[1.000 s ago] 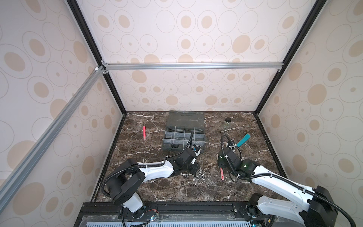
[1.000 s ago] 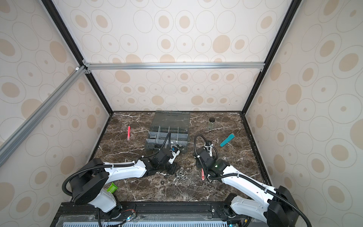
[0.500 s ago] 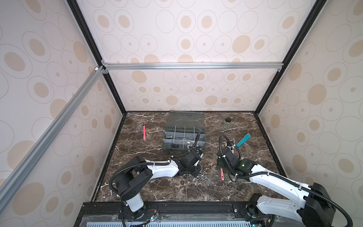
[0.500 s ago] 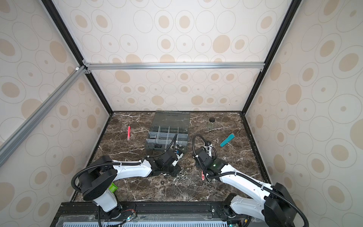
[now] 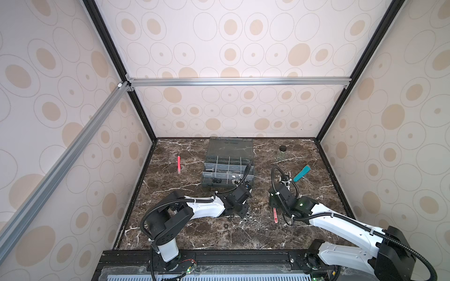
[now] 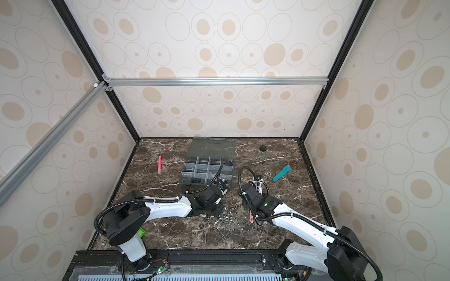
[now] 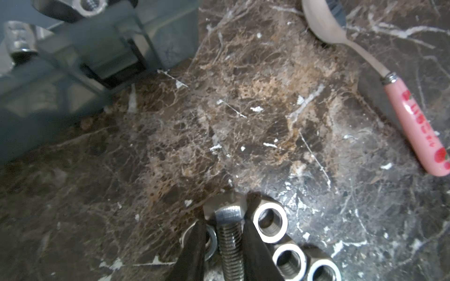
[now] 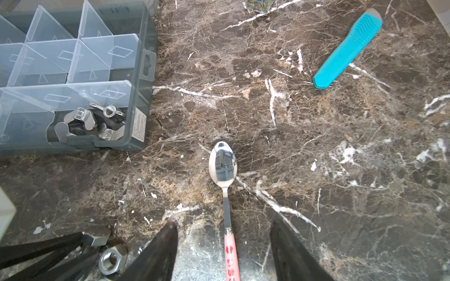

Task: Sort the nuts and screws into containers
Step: 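Lower the left gripper and close it on a silver hex bolt in the pile, then carry the silver bolt with the left gripper into the silver-bolt compartment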

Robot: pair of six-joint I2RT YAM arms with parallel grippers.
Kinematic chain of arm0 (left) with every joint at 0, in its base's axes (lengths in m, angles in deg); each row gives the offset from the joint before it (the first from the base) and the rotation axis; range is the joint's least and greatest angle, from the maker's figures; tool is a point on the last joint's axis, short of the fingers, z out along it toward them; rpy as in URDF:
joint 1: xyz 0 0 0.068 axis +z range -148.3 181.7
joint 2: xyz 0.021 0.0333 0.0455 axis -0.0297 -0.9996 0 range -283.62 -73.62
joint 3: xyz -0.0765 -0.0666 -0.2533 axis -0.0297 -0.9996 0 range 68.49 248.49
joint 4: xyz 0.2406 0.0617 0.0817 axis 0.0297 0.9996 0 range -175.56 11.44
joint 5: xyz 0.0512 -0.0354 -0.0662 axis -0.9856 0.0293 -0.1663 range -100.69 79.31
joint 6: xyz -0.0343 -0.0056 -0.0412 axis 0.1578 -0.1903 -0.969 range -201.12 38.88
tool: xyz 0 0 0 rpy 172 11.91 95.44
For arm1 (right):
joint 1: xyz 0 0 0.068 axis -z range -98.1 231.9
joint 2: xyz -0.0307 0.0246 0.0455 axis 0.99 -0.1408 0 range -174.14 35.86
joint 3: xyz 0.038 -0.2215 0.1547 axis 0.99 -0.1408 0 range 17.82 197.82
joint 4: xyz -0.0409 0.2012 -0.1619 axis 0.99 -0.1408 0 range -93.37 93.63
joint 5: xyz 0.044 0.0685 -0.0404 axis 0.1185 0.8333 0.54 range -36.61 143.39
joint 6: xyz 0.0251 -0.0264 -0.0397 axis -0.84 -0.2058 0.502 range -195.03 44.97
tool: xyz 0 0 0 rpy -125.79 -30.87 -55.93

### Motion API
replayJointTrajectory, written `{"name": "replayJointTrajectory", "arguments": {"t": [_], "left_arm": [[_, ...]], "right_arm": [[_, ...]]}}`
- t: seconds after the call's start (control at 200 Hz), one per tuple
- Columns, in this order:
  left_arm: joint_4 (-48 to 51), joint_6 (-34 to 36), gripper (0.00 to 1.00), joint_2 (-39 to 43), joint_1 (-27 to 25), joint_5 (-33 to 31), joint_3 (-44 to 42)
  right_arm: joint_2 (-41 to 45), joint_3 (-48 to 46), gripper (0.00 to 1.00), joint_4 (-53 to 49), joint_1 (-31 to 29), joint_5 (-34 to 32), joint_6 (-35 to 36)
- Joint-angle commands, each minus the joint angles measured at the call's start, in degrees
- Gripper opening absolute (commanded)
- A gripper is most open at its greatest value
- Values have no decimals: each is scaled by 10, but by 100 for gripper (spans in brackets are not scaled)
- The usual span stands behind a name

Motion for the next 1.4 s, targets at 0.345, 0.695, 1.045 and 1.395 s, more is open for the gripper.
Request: {"name": "replayJointTrajectory", "arguments": {"t": [0.345,0.695,1.045,1.395], "left_arm": [[33,-4,29,3,-5,-73,10],[31,16,34,10,-5,-78,29],[29,26,32,-17,-5,-63,51],[39,28,32,-47,-5,-54,61]], "right_arm": [[2,6,64,-21,2,-5,-15],[5,6,64,-21,3,-4,-17],[11,2,64,-24,3,-5,-21],[13,-4,64,-23,2,-6,-22]]}}
